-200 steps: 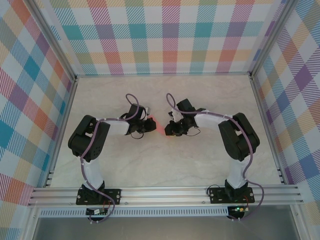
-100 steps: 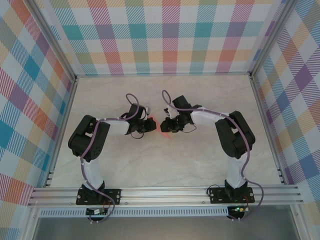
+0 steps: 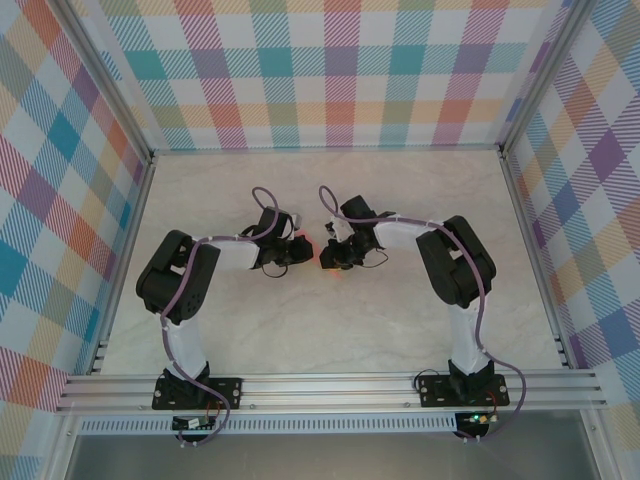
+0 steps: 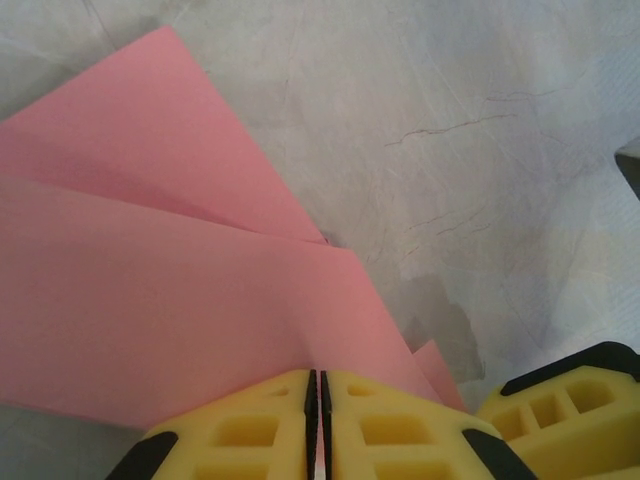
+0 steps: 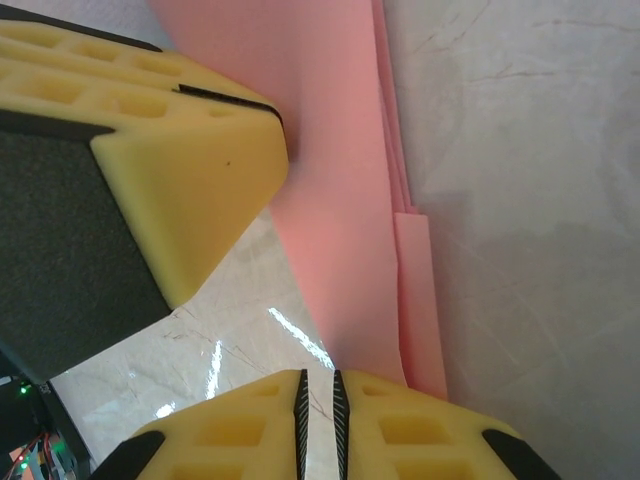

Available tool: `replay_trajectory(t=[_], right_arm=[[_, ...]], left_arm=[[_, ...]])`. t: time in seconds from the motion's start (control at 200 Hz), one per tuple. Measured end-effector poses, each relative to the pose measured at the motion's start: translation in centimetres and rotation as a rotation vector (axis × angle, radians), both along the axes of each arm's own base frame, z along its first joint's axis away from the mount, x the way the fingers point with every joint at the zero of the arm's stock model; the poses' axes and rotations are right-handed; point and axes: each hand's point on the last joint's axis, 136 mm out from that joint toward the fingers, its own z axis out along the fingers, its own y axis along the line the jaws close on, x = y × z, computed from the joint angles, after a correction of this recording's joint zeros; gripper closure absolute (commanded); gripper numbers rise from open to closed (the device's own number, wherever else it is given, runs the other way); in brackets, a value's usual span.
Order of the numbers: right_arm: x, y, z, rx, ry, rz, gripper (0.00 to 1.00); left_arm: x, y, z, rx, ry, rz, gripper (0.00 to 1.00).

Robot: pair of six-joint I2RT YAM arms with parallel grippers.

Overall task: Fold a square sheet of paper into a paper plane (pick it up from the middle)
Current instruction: Fold the wing for the fifth time at the center of the table.

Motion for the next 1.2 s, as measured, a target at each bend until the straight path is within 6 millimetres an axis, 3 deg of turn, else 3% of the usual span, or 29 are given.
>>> replay_trajectory(t=[0.365,0.585,1.005,1.2], right_arm=[[0.4,-0.1,0.0,0.039,0.022,-0.012,0.85],[0.9,0.0,0.5,0.079,0.031,-0.026,0.85],[0.8,0.1,0.6,0.092,0.041,-0.030,0.85],[0.7,-0.6,0.8,0.061,0.013,-0.048,0.77]], left_arm=[[-0.4,-0.1,2.5,-0.055,-0.017,0.024,0.81],[-1.7,-0.4,1.4,-0.091,0.020,0.021,0.85],[-1.2,-0.6,0.1,-0.087,0.032,0.044,0.89],[-0.8,-0.5,-0.1,-0.070,0.052,0.070,0.89]])
